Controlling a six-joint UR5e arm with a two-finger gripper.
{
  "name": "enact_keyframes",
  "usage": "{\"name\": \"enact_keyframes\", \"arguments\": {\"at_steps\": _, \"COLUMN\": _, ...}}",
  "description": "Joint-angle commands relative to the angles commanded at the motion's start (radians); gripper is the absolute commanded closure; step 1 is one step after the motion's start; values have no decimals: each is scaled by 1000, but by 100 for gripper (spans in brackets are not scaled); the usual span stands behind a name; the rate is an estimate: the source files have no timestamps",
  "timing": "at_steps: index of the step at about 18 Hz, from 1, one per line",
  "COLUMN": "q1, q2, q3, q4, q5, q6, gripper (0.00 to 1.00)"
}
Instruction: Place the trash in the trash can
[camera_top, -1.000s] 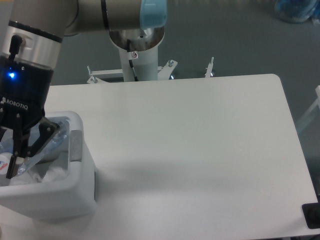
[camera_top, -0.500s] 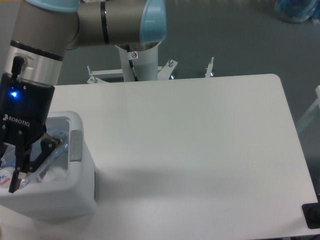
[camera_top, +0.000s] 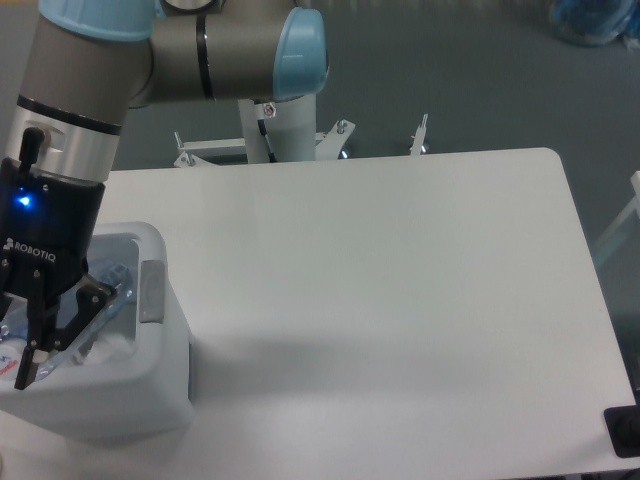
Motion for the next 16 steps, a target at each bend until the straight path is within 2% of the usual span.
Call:
{"name": "enact_keyframes", "arguments": {"at_steps": 2, "q1": -2, "q2": 21, "q3": -31, "q4": 0, "q5": 0, "q6": 0, "gripper": 61}}
{"name": "enact_keyframes", "arguments": {"at_steps": 3, "q1": -2, "q2": 31, "q3": -40, "q4": 0, "q5": 0, "q6": 0, "gripper": 58}}
{"name": "enact_keyframes", "arguments": {"at_steps": 4, "q1": -2, "q2": 34, "q3": -42, "q4": 0, "q5": 0, "q6": 3, "gripper": 48}}
{"name": "enact_keyframes", "arguments": {"at_steps": 12, "q1": -2, "q2": 29, "q3": -40, "q4": 0, "q5": 2, "q6": 6, "gripper": 45}}
{"name": "enact_keyframes", "arguments": {"at_steps": 13, "q1": -2, "q2": 29, "q3": -39, "q4": 0, "q5": 2, "q6": 8, "gripper": 41}}
{"name": "enact_keyframes", "arguments": {"at_steps": 15, "q1": 0, "q2": 29, "q3": -32, "q4": 0, "q5": 6, "q6": 15, "gripper": 10}}
{"name": "enact_keyframes", "arguments": {"at_steps": 16, "q1": 9, "q2": 31, "q3": -38, "q4": -3, "q5": 8, "q6": 31, "gripper": 1}}
